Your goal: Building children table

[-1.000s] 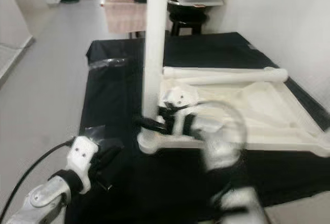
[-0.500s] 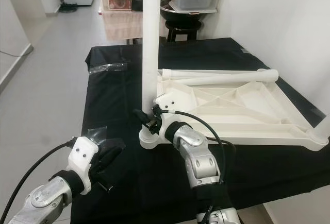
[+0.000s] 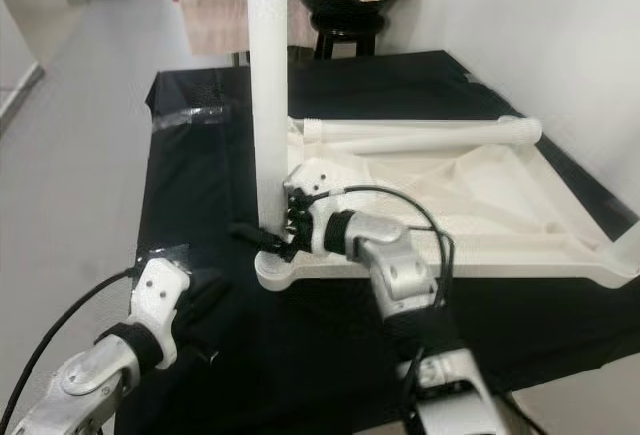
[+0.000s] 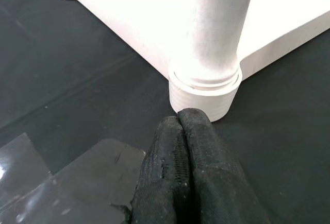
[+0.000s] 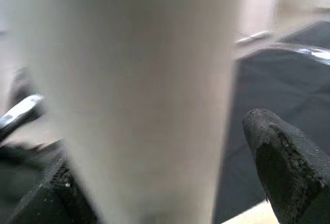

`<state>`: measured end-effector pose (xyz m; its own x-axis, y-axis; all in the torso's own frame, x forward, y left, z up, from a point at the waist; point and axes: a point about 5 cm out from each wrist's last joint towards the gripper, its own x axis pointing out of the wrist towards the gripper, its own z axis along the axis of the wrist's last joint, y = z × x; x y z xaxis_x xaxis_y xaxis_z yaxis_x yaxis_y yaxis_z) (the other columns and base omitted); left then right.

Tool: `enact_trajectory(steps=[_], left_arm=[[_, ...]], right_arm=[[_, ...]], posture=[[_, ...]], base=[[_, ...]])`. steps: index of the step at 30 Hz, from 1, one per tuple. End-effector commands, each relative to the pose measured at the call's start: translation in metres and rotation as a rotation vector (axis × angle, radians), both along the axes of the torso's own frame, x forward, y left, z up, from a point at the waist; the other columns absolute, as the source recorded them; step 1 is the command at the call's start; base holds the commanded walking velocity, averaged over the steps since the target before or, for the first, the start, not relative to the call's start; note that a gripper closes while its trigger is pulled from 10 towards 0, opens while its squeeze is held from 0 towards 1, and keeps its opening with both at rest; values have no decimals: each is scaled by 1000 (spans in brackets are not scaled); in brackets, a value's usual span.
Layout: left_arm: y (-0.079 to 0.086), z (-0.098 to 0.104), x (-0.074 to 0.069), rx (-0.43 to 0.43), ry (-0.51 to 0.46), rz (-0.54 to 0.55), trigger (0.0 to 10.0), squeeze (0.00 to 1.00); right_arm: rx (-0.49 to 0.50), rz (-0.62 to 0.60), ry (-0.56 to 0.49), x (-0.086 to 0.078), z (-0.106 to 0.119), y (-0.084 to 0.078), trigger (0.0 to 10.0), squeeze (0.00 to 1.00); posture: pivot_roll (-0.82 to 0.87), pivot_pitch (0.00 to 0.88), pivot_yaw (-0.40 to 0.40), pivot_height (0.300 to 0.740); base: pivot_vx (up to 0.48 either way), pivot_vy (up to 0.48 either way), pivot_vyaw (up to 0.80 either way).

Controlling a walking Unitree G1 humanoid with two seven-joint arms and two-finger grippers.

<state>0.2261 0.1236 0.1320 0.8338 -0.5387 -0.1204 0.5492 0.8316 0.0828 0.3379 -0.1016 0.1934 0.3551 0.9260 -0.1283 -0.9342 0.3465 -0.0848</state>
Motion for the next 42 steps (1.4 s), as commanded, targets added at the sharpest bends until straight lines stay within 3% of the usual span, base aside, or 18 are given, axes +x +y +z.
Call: enact_trajectory(steps=[1,5,10,11,16,20,24,25,27,28,29,30,32,33,34,36,38,42], left_arm=[[0,-5,-1,2,17,6,10000,0],[0,-5,-2,4,18,7,10000,0],[-1,-5,-3,4,20,5,10000,0],[-2,-5,-3,4,20,4,10000,0],[-3,-5,-4,2,20,4,10000,0],[-3,-3,-4,-4,19,2,10000,0],[-3,-3,-4,-5,19,1,10000,0],[-3,-3,-4,-7,20,0,10000,0],[-3,-3,-4,-7,20,0,10000,0],[-1,-2,-4,-8,21,0,10000,0],[-1,-2,-4,-8,21,0,10000,0],[1,-2,-4,-7,21,0,10000,0],[1,-2,-4,-7,21,0,10000,0],[3,-2,-4,-7,22,-1,10000,0],[3,-2,-4,-7,22,-1,10000,0],[5,-2,-1,-6,22,1,10000,0],[5,-3,1,4,23,-4,10000,0],[6,-3,1,6,22,0,10000,0]], right_arm=[[-8,182,-14,-1,8,6,10000,0],[-28,262,19,3,8,7,10000,0],[-31,275,50,9,9,6,10000,0],[-26,270,50,10,10,5,0,0],[7,268,51,11,12,-3,0,0],[5,262,52,2,0,-19,0,0],[3,239,49,0,-2,-22,0,0],[13,124,65,-3,-10,-23,0,0],[13,124,65,-3,-10,-23,0,0],[44,-18,86,-10,-25,-18,0,0],[44,-18,86,-10,-25,-18,0,0],[182,-346,193,-14,-47,-9,0,0],[182,-346,193,-14,-47,-9,0,0],[122,-511,95,-23,-50,-7,0,0],[122,-511,95,-23,-50,-7,0,0],[114,-628,173,-23,-65,-10,0,0],[149,-575,216,-19,-64,-8,0,0],[128,-506,201,-21,-61,-1,0,0]], posture=[[22,63,-38,740],[27,60,-39,740],[27,60,-40,740],[27,60,-41,740],[23,67,-37,740],[5,84,-25,740],[5,84,-25,740],[-7,94,-23,740],[-7,94,-23,740],[-15,98,-16,740],[-15,98,-16,740],[-28,102,-15,740],[-28,102,-15,740],[-26,101,-16,740],[-26,101,-16,740],[-22,83,2,740],[-16,78,-7,740],[-8,79,-11,740]], base=[[0,0,0],[0,0,0],[0,0,0],[0,0,0],[0,0,0],[0,0,0],[0,0,0],[0,0,0],[0,0,0],[0,0,0],[0,0,0],[0,0,0],[0,0,0],[0,0,0],[0,0,0],[0,0,0],[0,0,0],[0,0,0]])
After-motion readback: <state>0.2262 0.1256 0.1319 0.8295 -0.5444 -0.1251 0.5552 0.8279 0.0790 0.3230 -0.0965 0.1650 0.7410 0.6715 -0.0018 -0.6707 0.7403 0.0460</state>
